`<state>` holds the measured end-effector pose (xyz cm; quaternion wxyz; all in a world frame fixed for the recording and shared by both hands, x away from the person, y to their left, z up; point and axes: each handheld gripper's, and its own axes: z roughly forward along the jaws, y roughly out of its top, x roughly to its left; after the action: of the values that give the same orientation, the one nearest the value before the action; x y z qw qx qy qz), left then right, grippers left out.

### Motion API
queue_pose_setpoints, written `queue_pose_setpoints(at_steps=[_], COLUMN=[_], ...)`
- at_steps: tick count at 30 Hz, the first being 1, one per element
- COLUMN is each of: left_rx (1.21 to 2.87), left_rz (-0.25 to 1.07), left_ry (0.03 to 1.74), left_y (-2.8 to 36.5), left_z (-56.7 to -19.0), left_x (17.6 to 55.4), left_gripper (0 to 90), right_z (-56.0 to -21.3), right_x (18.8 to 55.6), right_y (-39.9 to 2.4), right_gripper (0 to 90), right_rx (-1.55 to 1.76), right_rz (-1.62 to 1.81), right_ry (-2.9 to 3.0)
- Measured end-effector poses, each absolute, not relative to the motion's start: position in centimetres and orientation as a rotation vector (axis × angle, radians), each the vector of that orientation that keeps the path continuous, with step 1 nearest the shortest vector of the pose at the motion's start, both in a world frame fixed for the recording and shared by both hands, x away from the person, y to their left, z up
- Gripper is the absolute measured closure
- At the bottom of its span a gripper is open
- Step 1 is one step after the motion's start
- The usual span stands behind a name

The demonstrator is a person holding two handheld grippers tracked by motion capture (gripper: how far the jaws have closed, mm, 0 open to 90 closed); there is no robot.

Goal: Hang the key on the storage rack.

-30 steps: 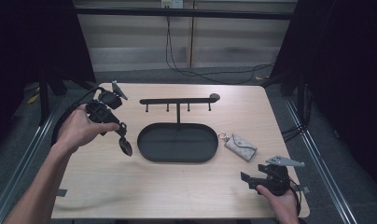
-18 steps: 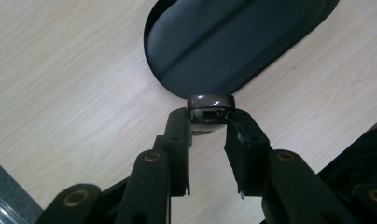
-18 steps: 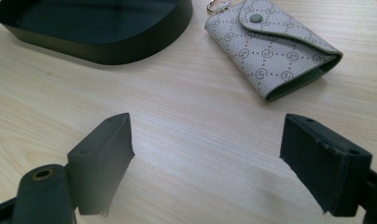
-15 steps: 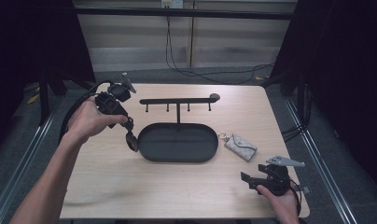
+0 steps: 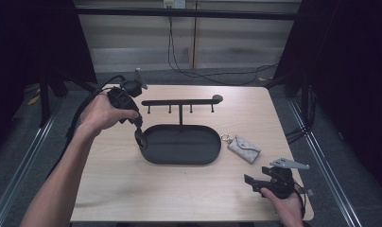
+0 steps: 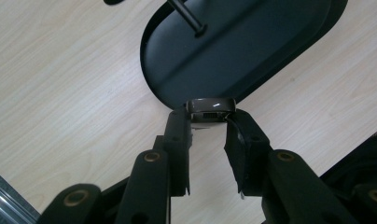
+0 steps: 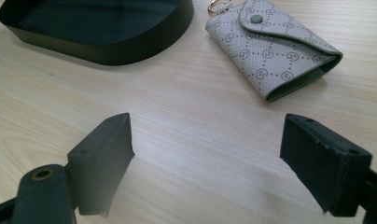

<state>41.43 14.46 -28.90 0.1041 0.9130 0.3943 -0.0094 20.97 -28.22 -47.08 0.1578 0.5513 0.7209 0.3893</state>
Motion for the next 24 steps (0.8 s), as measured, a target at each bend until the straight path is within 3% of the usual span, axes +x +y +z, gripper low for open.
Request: queue_pose_setpoints(at_steps=[24], left_rx=[2.711], left_rz=[-0.066], left_ry=[1.229], left_y=[12.1], left_z=[-30.5], left_x=[44.4], left_gripper=[70.6], right_z=[-47.1], right_x=[20.9], right_y=[-28.2], right_gripper=[16.7], right_rx=[1.566], right_rz=[1.130], right_ry=[2.076])
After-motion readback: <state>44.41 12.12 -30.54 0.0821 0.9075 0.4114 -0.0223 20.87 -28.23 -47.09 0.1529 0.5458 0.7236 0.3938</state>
